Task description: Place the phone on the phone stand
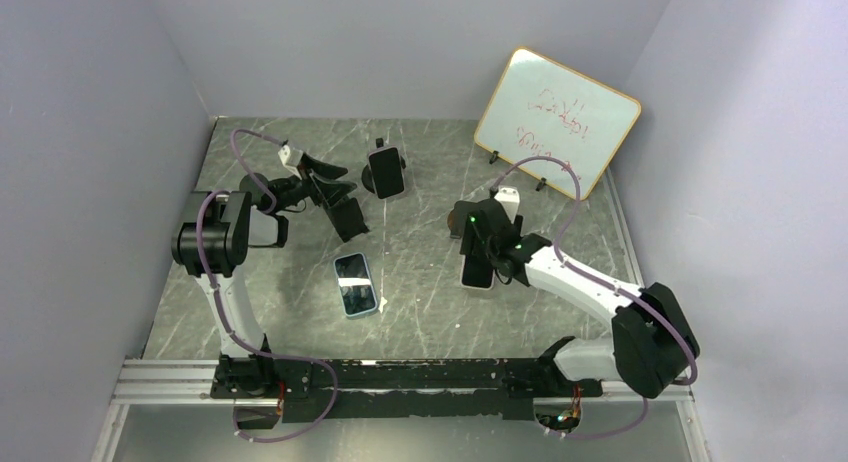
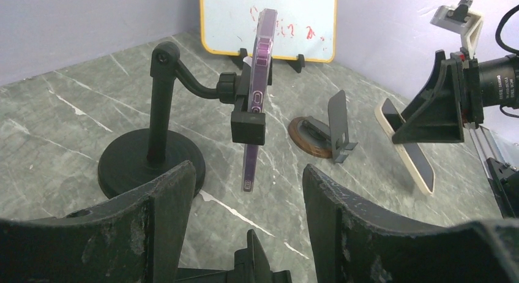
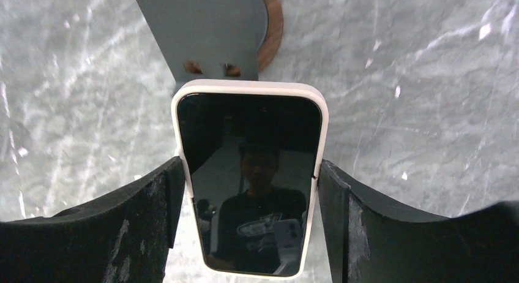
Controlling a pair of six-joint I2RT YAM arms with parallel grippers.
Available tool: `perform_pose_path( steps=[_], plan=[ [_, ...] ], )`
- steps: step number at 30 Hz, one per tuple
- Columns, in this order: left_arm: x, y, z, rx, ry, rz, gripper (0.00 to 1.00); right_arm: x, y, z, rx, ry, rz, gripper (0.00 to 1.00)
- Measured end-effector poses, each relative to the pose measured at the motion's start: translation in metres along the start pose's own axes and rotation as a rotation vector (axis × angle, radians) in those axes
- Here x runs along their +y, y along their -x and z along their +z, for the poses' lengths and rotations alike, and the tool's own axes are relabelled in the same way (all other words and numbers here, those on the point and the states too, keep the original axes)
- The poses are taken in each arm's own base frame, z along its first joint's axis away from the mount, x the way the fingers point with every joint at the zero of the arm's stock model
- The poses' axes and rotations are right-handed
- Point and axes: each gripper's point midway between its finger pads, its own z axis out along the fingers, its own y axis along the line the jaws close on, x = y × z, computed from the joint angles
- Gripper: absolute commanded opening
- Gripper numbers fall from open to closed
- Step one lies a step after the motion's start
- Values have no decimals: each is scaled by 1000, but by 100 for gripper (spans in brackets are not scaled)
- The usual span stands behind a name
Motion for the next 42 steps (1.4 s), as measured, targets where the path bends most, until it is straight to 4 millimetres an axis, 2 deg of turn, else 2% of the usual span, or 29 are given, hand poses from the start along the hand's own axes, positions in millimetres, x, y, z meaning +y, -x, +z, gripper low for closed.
perform_pose_path(
  steps=[5, 14, 23, 25, 34, 42],
  plan=[
    [0, 4, 2, -4, -8, -3, 69, 2, 23, 6, -116, -16, 40, 41],
    [-1, 4, 2, 0, -16, -6, 69, 16, 46, 26, -211, -48, -1, 41],
    [-2, 4, 2, 2, -19, -9, 69, 39, 111, 20, -380, -47, -19, 43],
    [-2, 4, 2, 2, -19, -9, 69, 42, 120, 21, -408, -54, -24, 44],
    [-2, 4, 2, 1, -19, -8, 68, 41, 127, 36, -453, -109, -81, 45],
    [-1, 4, 2, 0, -17, -8, 68, 42, 134, 38, -502, -105, -70, 45]
  ],
)
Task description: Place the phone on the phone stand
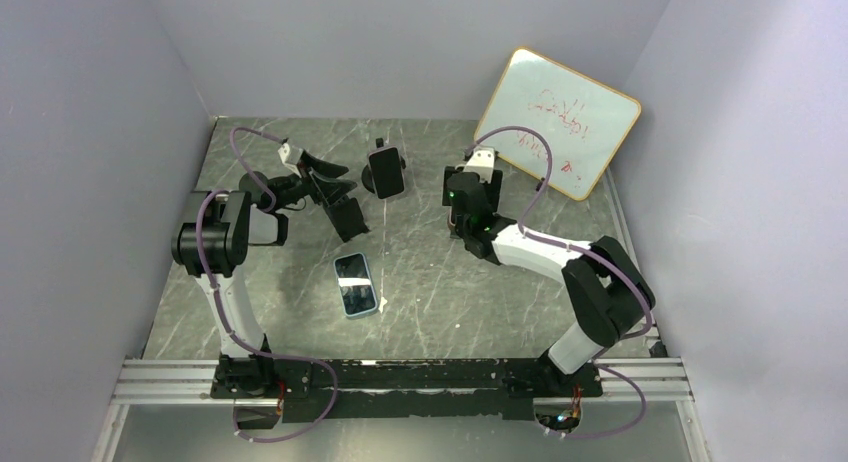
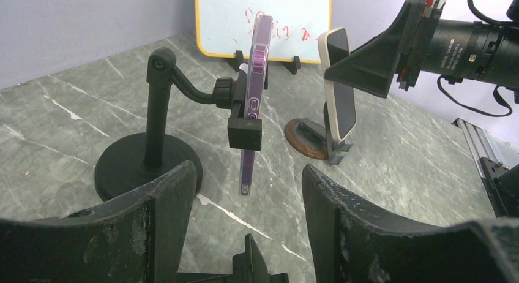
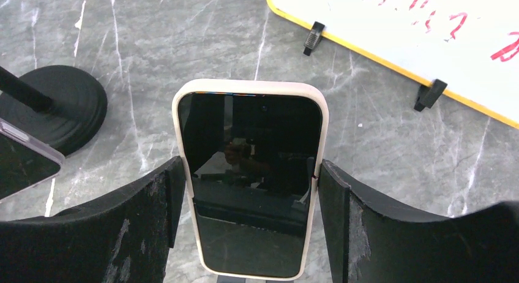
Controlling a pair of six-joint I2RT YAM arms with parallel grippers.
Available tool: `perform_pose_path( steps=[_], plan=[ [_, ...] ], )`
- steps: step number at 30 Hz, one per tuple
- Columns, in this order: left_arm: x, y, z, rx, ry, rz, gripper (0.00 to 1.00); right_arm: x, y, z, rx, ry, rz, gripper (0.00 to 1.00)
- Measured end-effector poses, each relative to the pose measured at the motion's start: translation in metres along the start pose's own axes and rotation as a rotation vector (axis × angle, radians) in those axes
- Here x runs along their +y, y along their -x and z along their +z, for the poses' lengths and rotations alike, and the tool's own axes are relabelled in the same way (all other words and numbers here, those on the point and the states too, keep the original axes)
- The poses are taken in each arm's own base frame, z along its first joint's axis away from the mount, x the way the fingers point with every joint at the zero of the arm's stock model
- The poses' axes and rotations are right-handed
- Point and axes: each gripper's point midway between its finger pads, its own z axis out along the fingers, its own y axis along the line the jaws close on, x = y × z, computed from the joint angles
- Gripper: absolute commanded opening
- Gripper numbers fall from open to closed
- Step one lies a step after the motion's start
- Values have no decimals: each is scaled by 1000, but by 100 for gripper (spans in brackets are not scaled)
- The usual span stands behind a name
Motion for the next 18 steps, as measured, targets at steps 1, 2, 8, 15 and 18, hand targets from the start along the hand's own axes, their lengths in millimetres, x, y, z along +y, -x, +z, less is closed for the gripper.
perform_pose_path(
  steps=[1, 2, 8, 15, 18],
  plan=[
    [0, 0, 0, 0, 0, 0, 68, 0, -1, 0, -1, 1, 3, 45],
    [0, 0, 0, 0, 0, 1, 68, -1, -4, 1, 1, 1, 5, 45],
    [0, 0, 0, 0, 0, 1, 68, -7, -24, 2, 25, -7, -1, 45],
    [1, -2, 0, 2, 2, -5, 68, -8, -31, 1, 16, 1, 31, 45],
    [1, -3, 0, 3, 2, -7, 68, -8, -33, 1, 13, 6, 42, 43]
  ],
)
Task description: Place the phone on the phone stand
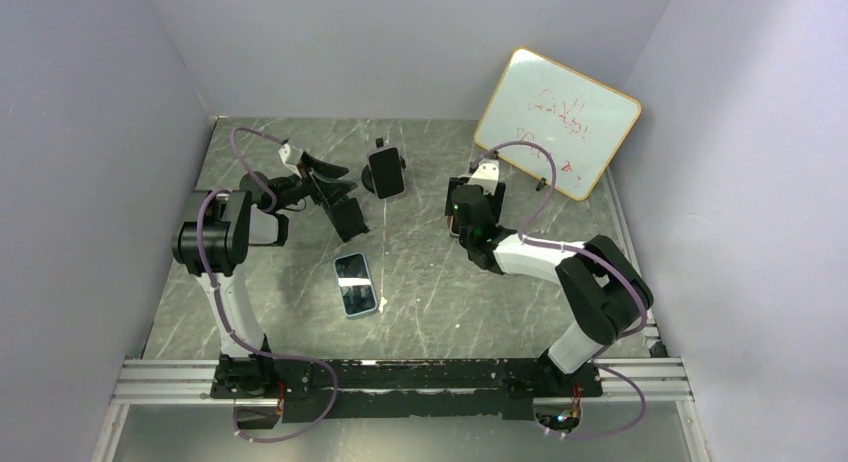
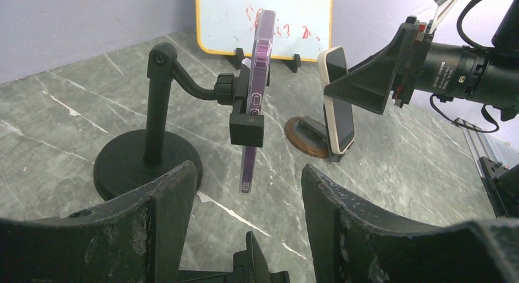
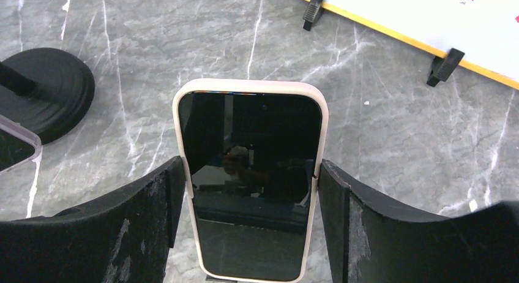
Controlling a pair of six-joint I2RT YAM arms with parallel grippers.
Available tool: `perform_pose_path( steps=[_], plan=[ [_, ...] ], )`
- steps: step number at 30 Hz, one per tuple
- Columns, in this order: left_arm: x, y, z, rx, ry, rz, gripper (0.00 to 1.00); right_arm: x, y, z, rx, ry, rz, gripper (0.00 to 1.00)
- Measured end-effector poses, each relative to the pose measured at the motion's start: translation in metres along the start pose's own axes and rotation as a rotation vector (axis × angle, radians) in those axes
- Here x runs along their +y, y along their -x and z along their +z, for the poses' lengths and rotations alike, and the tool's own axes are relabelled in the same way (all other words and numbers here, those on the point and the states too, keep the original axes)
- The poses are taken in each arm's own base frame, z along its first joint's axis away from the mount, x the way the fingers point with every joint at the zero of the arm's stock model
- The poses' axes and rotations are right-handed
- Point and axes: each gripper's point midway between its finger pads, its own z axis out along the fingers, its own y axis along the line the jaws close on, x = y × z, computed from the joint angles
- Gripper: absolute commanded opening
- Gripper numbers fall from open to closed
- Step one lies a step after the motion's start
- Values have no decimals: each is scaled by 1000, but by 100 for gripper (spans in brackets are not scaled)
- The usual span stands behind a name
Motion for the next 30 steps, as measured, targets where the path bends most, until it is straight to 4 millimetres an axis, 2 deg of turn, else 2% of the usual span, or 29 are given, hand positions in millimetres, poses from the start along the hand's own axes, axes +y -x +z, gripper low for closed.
perform_pose_path(
  steps=[25, 28, 30],
  plan=[
    [2, -3, 0, 3, 2, -8, 68, 2, -5, 3, -50, 17, 52, 43],
    [2, -3, 0, 4, 1, -8, 68, 2, -6, 3, -55, 18, 55, 47],
    [3, -4, 1, 3, 2, -8, 68, 2, -6, 2, -59, 21, 58, 55]
  ],
)
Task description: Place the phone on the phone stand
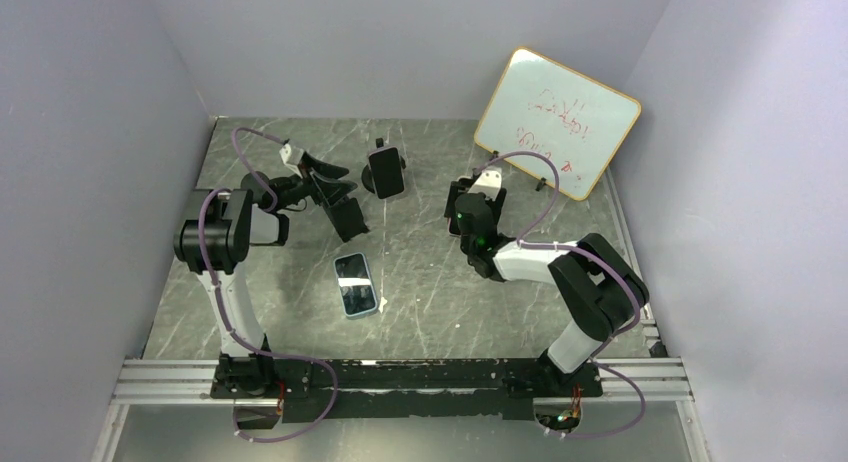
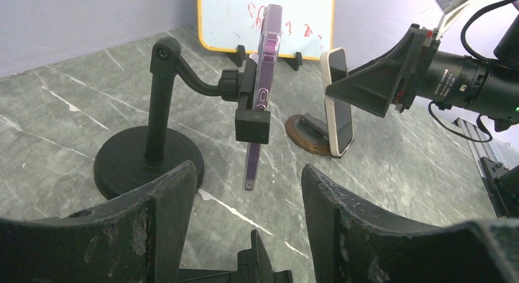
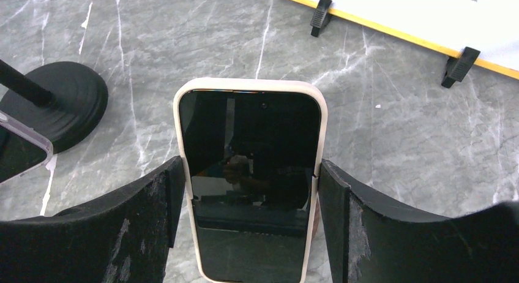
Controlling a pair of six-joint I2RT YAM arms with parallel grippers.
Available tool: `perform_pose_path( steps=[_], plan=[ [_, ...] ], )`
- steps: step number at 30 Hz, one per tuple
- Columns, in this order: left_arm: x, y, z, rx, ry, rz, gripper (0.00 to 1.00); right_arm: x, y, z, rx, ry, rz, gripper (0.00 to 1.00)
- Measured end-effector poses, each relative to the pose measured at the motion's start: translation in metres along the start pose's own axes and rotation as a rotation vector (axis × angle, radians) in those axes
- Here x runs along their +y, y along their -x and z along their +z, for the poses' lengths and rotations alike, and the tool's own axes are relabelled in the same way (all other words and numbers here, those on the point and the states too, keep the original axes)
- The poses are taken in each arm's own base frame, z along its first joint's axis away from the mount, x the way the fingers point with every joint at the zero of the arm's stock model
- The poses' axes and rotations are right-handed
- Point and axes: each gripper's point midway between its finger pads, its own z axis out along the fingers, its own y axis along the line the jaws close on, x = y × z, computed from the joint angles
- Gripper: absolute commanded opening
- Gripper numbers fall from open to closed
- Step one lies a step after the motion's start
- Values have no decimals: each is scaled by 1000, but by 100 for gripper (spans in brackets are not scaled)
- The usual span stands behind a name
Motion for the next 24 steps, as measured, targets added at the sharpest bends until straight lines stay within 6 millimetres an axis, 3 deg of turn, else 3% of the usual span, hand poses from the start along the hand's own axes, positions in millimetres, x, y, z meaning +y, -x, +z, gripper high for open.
perform_pose_path(
  steps=[4, 13, 24],
  plan=[
    [1, -3, 0, 3, 1, -10, 68, 0, -1, 0, 0, 7, -7, 81],
    [1, -3, 0, 3, 2, -14, 68, 1, -13, -2, 64, 21, -42, 99],
    [1, -3, 0, 4, 1, -18, 67, -1, -41, -5, 159, 9, -29, 100]
  ],
)
